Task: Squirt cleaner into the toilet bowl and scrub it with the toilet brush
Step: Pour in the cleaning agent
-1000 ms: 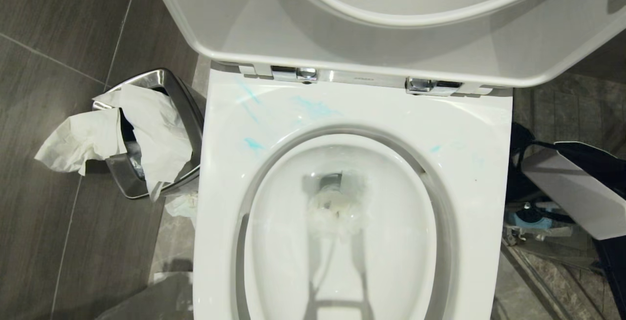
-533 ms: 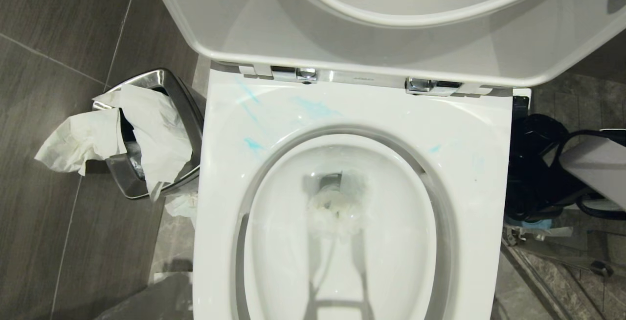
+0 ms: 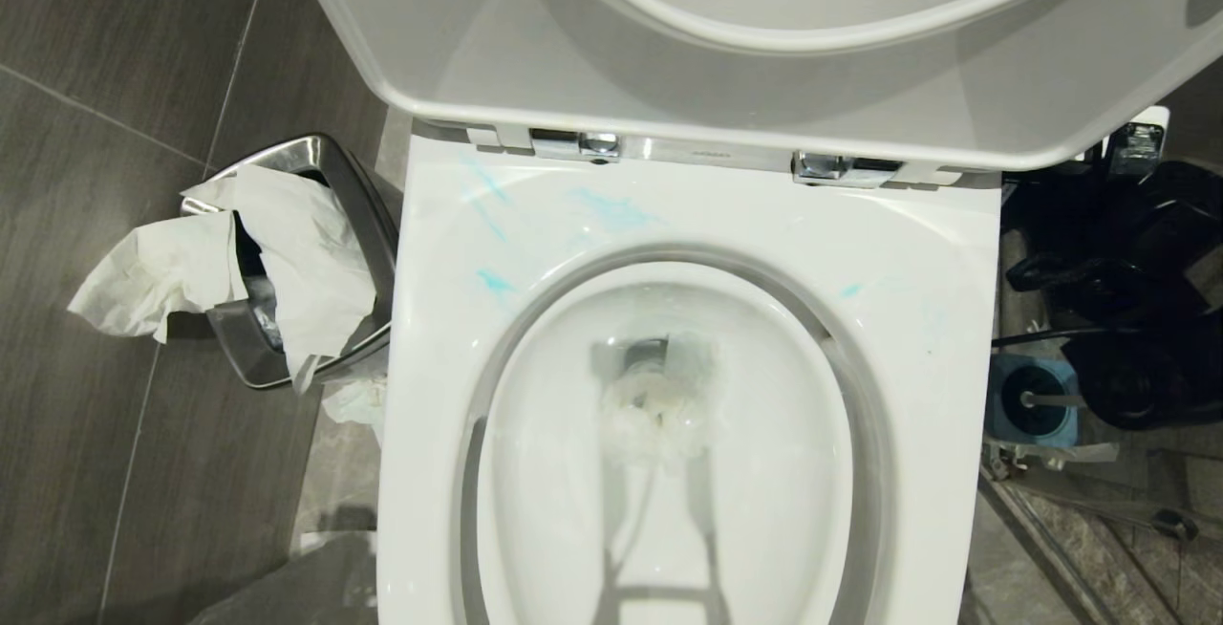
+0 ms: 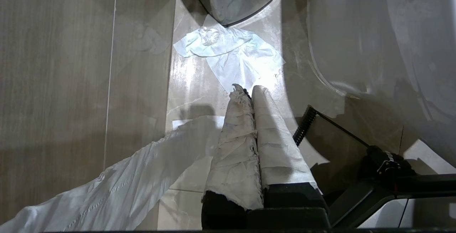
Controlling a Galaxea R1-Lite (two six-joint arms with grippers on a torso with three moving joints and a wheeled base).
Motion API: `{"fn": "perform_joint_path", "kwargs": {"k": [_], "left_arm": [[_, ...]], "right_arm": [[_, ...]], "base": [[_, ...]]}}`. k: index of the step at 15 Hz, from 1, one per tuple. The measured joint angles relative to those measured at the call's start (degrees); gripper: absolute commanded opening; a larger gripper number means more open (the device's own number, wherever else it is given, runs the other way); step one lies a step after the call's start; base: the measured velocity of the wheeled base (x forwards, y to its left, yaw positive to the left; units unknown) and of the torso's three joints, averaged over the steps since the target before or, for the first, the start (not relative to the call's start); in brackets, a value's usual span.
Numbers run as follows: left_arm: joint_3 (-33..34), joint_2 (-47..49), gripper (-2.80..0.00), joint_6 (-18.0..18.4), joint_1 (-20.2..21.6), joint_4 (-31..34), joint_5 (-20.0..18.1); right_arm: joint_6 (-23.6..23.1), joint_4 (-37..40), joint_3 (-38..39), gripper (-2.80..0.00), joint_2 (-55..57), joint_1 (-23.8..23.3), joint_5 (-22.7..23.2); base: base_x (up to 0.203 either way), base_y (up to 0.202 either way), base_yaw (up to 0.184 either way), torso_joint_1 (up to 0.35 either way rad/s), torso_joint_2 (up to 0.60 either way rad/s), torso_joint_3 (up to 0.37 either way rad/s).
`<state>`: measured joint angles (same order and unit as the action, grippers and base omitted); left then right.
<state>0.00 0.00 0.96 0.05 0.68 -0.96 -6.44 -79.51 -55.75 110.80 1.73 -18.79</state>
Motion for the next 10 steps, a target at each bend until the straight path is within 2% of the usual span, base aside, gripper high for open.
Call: {"fn": "perform_joint_path", "kwargs": {"k": [2, 5, 10], "left_arm": [[0.0, 0.0, -2.8, 0.0, 0.0, 0.0, 0.0], [0.0, 0.0, -2.8, 0.0, 0.0, 0.0, 0.0], [0.0, 0.0, -2.8, 0.0, 0.0, 0.0, 0.0]], "right_arm": [[0.2, 3.3, 3.7, -2.8, -5.2, 0.0, 0.5], [0.3, 10.6, 9.4, -2.8, -15.0, 0.0, 4.6], [0.3, 30.8, 13.5, -2.8, -34.4, 0.0, 9.9]], "base": [[0.0, 0.0, 0.0, 0.0, 0.0, 0.0], [0.0, 0.0, 0.0, 0.0, 0.0, 0.0], [0.0, 0.0, 0.0, 0.0, 0.0, 0.0]]}}
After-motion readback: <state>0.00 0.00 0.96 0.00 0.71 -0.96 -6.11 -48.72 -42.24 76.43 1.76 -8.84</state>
